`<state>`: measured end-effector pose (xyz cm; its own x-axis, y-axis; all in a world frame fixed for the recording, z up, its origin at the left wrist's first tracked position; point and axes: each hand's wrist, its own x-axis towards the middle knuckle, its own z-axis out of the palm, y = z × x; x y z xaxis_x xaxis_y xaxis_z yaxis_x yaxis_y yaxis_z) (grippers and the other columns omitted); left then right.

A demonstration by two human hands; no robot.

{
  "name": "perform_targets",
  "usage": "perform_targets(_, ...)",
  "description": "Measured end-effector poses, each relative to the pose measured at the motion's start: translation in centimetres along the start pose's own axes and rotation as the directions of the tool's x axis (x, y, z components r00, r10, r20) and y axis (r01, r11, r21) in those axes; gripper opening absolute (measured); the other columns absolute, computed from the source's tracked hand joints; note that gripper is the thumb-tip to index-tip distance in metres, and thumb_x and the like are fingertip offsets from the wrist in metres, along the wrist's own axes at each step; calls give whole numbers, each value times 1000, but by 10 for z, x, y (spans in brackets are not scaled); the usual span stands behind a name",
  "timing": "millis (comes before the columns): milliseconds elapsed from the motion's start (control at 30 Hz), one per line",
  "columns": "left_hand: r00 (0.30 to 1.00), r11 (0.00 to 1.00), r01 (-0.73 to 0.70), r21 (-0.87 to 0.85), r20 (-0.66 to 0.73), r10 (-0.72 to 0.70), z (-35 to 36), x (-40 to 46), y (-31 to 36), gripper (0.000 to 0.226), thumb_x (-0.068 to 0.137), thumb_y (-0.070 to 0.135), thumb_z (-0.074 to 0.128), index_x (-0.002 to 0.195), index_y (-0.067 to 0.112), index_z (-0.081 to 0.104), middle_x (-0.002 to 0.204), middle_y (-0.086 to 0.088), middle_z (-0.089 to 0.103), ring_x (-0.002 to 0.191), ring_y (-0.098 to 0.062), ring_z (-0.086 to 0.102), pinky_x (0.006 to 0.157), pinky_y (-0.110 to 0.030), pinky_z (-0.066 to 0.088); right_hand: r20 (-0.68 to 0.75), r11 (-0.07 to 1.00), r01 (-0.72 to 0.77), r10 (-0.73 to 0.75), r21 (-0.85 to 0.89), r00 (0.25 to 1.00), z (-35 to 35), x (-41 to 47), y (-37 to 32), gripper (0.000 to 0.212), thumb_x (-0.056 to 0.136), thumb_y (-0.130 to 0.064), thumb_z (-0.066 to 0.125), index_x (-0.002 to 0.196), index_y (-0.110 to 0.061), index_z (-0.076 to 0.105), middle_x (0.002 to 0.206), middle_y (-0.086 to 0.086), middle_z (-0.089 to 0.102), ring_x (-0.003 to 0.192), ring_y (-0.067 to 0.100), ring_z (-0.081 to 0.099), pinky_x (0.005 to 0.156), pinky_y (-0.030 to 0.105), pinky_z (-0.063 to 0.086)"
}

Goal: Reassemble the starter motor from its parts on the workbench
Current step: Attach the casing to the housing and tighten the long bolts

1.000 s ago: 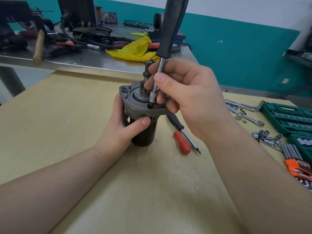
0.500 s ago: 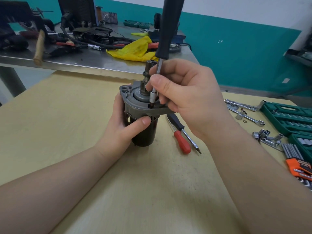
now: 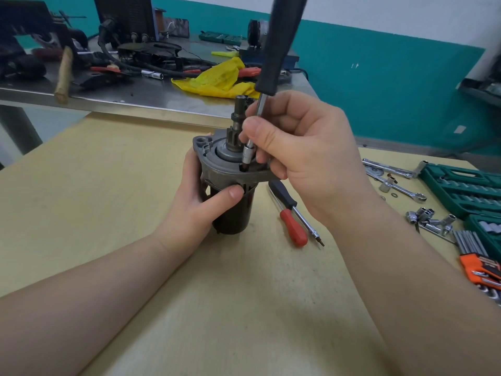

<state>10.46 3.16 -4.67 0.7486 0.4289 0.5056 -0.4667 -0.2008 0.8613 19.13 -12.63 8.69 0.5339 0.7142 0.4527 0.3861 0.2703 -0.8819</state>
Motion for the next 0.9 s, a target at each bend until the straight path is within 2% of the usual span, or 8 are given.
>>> perform_targets(100,1000,1000,2,-3,-1,-2,1,0,-1,95,84,59,85,159,28,36,154,-1,58,145,-24,53,116,-39,43,-34,1000,5,-6,-19,999,2,0,1,10,93,-13,80,94,-16,71,73,-5,72,58,5,62,48,12,44)
perform_targets(167,1000,1000,1,-4,-1,-1,0,-1,-2,95,84,58,86,159,29,36,155,-2,57,145,-25,53,118,-44,42,-6,1000,17,-17,-4,1000,2,-1,1,6,96,-13,75,100,-17,73,79,-3,75,60,5,63,50,11,45)
perform_targets(300,1000,1000,7,-6,-5,-7,-2,0,-4,95,83,58,87,160,32,37,157,-3,54,147,-27,51,121,-54,38,40,1000,31,-31,0,999,0,-2,0,21,102,-1,62,107,-19,73,82,-5,78,65,4,64,54,11,46)
perform_targets(467,1000,1000,8,-7,-15,-8,-1,0,-4,92,83,58,87,158,33,39,155,-3,57,145,-26,53,119,-51,40,-20,999,8,-9,-53,1000,3,0,0,11,93,-11,79,96,-19,73,76,-6,76,62,0,65,53,12,47)
perform_targets(533,1000,1000,10,0,-15,-10,-2,0,-4,92,83,58,86,158,33,38,155,-3,57,145,-25,53,118,-48,40,-59,996,19,-24,-88,998,5,-1,1,14,88,-18,85,92,-20,72,75,-7,74,59,0,64,54,14,49)
perform_targets(667,1000,1000,13,-2,-11,-13,-1,-1,-3,94,84,58,86,159,30,37,155,0,57,145,-23,53,116,-45,40,-33,1000,29,-29,1,999,4,-4,0,6,99,-16,73,104,-17,75,83,-1,76,63,2,64,52,13,46)
perform_targets(767,1000,1000,12,-3,-10,-12,-1,-1,-2,94,83,59,86,159,30,37,155,0,57,145,-23,53,116,-45,40,-6,999,35,-35,37,999,2,-6,0,18,102,-8,61,113,-13,74,89,4,77,67,5,62,56,13,46)
perform_targets(900,1000,1000,9,-10,-11,-10,-1,-1,-2,94,84,58,86,159,30,37,154,-1,57,145,-24,53,118,-46,40,-4,999,40,-40,8,999,3,-4,0,16,101,-2,64,109,-13,73,85,2,77,64,4,63,55,12,47)
